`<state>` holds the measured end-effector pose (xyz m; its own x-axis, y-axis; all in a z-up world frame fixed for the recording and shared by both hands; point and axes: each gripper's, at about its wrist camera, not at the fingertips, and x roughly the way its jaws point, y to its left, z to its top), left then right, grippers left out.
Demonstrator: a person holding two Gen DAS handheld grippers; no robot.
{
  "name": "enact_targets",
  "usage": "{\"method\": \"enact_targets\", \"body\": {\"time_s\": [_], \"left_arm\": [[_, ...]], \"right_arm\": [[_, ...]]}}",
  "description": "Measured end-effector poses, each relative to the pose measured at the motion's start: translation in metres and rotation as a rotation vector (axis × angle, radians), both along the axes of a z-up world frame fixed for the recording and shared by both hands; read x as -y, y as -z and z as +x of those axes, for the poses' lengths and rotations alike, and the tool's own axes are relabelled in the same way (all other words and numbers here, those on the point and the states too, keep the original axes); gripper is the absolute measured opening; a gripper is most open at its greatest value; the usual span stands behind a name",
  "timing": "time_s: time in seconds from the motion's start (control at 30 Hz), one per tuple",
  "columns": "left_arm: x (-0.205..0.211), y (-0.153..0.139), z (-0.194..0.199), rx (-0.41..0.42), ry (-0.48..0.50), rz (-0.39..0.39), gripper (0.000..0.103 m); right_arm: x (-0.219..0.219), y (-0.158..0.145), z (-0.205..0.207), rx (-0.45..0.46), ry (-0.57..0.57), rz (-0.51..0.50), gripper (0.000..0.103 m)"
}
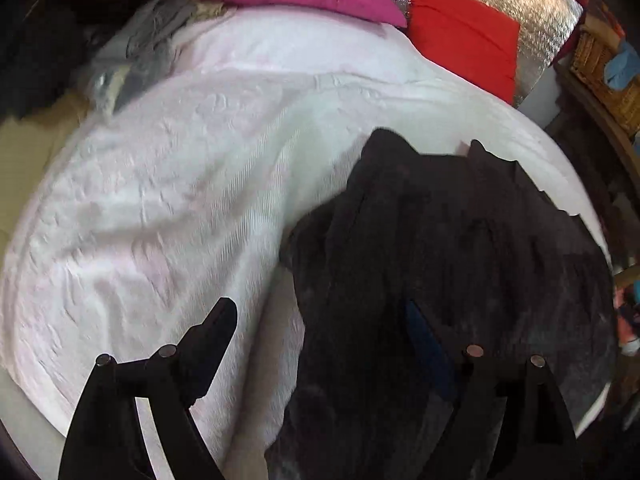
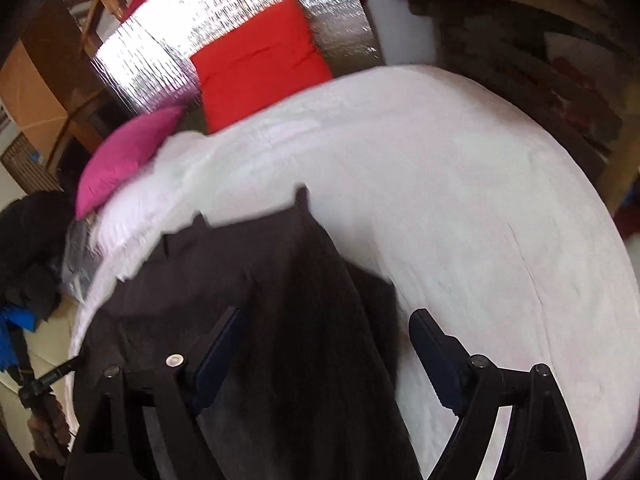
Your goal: Fold large clothes
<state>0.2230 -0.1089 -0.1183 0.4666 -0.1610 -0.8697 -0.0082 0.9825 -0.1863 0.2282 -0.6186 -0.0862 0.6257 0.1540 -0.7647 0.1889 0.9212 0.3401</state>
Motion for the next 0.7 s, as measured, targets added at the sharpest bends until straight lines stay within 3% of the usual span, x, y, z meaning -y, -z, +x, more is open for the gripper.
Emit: {"method": "enact_targets", "body": {"time_s": [0.07,0.1,0.13,0.17,0.23,0.3,0.37,0.47,0.6,0.7], "left_arm": [[-0.003,0.001,-0.006,0.010,0.008,-0.054,0.071],[-0.003,0.003,-0.007,0.012,0.017,-0.085,0.065],[-0.003,0.005,-0.008,0.012,0.025,-0.115,0.052],[-0.002,0.005,-0.009,0.012,0.031,-0.135,0.041],[0.004,0.004,-0.011,0.035,0.036,-0.120,0.036],[0.010,-0.002,-0.014,0.081,0.051,-0.104,0.024],[0.011,-0.006,-0.015,0.113,0.052,-0.111,0.019],[0.015,0.005,-0.009,0.090,0.044,-0.038,0.020],[0.021,0.014,-0.003,0.059,0.055,-0.013,0.020],[0.015,0.011,-0.003,0.055,0.030,-0.054,0.024]], "right_arm": [[0.002,0.010,-0.014,-0.037,0.003,-0.029,0.080],[0.001,0.016,-0.013,-0.057,0.000,-0.039,0.065],[-0.002,0.022,-0.012,-0.074,-0.014,-0.040,0.054],[-0.005,0.027,-0.010,-0.087,-0.033,-0.038,0.036],[-0.016,0.030,-0.007,-0.093,-0.038,-0.082,0.029],[-0.023,0.023,-0.011,-0.063,-0.025,-0.126,0.018],[-0.023,0.014,-0.017,-0.017,0.002,-0.129,0.014],[-0.017,0.008,-0.021,0.022,0.032,-0.112,0.013],[-0.011,0.041,-0.011,-0.090,0.029,-0.092,0.013],[-0.010,0.038,-0.013,-0.081,0.025,-0.077,0.015]]}}
